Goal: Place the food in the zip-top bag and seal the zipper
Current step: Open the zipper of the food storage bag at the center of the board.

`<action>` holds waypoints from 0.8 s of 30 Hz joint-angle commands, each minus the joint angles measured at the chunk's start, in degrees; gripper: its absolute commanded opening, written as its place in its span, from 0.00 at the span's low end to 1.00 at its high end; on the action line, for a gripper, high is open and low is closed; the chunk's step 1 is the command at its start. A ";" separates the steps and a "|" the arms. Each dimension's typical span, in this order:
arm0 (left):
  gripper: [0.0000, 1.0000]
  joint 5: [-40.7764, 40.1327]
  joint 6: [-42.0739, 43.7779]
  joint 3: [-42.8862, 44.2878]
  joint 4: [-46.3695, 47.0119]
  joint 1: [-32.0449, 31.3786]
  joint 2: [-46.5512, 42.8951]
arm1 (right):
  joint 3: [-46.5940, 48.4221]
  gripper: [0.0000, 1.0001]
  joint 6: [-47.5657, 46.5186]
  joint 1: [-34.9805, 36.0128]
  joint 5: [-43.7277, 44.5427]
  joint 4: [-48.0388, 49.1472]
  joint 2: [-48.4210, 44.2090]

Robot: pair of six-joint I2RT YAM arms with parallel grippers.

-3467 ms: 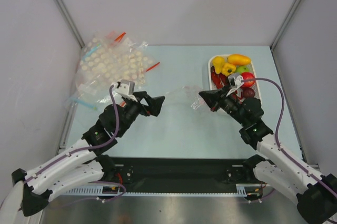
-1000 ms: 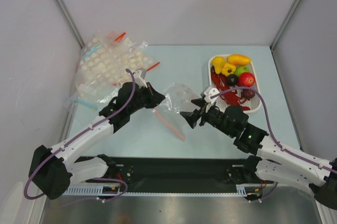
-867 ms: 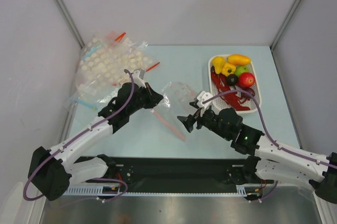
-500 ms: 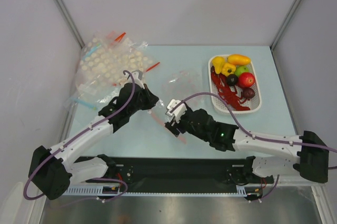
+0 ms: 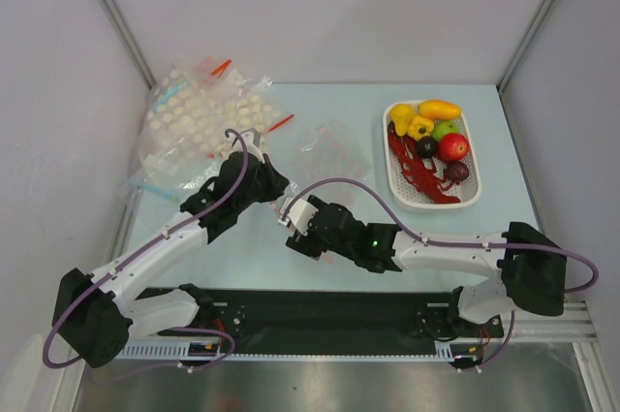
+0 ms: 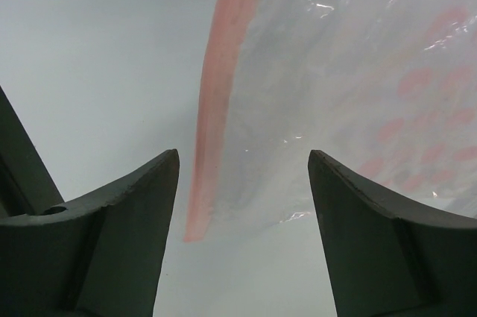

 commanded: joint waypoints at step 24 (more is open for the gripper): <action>0.01 2.19 -1.30 2.47 -0.03 1.32 0.68 | 3.59 0.03 0.55 0.99 10.57 2.58 3.91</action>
